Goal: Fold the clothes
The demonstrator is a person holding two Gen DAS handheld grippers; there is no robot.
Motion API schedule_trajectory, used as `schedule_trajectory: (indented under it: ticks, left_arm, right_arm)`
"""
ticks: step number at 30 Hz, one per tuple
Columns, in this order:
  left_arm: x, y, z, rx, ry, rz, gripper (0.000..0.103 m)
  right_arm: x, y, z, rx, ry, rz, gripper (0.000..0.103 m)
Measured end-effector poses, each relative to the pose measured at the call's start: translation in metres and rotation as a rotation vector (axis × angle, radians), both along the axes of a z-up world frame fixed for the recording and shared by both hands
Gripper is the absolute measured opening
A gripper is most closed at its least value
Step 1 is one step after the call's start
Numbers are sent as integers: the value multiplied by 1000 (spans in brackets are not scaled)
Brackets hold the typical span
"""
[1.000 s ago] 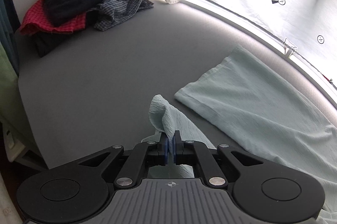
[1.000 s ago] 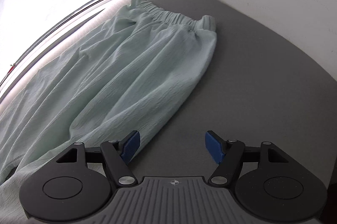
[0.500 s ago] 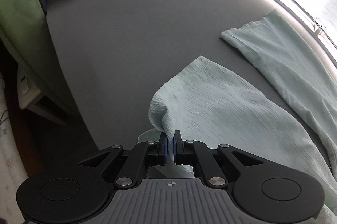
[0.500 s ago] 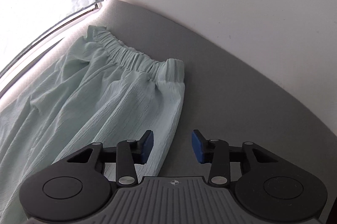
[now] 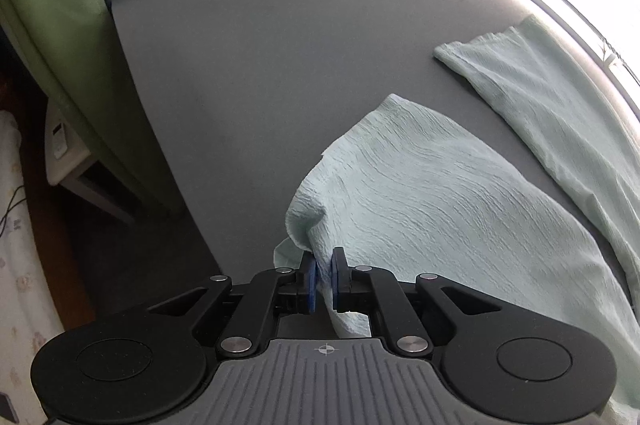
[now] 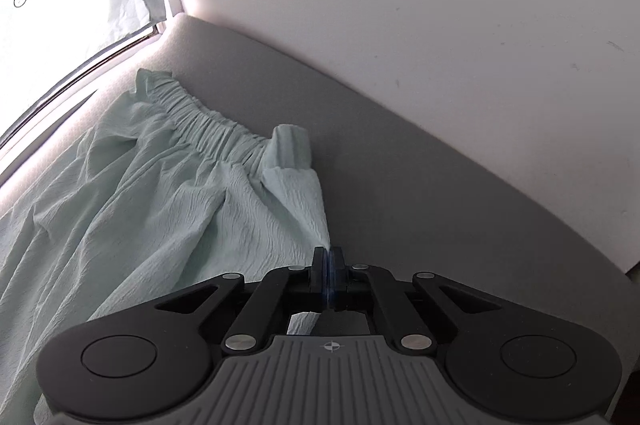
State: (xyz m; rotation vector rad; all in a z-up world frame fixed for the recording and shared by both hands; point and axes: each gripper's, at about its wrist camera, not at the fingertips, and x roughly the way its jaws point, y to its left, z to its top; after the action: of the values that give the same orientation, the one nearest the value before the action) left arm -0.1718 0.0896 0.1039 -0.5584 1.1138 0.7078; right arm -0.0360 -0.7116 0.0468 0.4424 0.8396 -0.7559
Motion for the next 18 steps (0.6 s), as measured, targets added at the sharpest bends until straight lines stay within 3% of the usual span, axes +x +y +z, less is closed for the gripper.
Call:
schedule_trajectory:
  ticks: [4,7,13,16,18]
  left_arm:
    - [-8,-8,-11,-17,50,-29,12]
    - [-17,-10,-21,-22,92,-34,13]
    - [-34,-6,-31,-66,116,-2,15]
    - [-37,-7,-32,-64,132,-30,22]
    - [-41,-5,-26,-57,115,-40,32]
  right_arm:
    - [-13,-11,-3,-23,42,7,1]
    - [-18,-19,-14,13,68,-4,1]
    - [-19,-17,-15,-32,89,-4,2]
    - [-12,-14,-15,-46,142,-1,10]
    - [-7,-8,-12,-76,185,15,26]
